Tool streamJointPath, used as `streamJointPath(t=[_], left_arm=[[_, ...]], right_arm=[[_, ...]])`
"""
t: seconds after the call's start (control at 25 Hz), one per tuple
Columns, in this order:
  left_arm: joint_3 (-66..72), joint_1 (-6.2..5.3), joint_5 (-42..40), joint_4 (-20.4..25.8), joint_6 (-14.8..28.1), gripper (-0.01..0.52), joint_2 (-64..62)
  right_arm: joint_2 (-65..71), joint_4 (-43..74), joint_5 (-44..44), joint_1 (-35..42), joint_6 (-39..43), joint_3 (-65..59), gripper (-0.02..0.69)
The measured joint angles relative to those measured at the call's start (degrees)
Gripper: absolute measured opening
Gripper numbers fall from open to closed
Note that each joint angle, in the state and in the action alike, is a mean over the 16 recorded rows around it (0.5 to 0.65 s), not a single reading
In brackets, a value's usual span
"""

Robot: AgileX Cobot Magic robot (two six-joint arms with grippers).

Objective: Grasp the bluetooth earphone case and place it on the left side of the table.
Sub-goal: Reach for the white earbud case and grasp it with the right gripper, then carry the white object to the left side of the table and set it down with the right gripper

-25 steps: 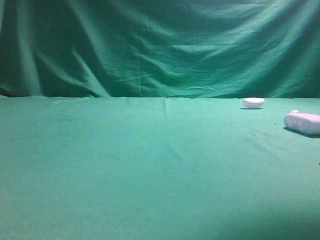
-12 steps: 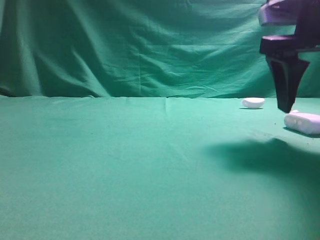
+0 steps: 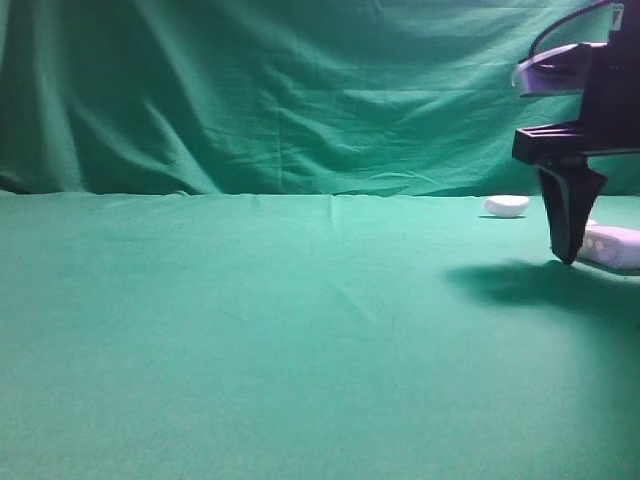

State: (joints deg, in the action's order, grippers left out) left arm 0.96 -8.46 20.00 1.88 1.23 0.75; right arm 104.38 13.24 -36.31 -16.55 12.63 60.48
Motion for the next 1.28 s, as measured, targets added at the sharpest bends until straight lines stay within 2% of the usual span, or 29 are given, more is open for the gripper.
streamJointPath(t=[0.32,0.64,0.96,1.28], left_arm=[[0.0,0.0,0.0,0.0,0.0,0.0,0.0],[0.0,0.0,0.0,0.0,0.0,0.0,0.0],[0.0,0.0,0.0,0.0,0.0,0.0,0.0],[0.0,0.0,0.0,0.0,0.0,0.0,0.0]], right_arm=[[0.0,-0.6,-1.3,0.0,0.2,1.5,0.343],[0.0,-3.7,-8.8,-3.1,-2.8,12.0,0.335],[3.4,-8.2,-17.5,-13.9,-8.2,31.4,0.335],[14.1,-9.9,-20.5,-27.4,-10.9,48.3,0.335]])
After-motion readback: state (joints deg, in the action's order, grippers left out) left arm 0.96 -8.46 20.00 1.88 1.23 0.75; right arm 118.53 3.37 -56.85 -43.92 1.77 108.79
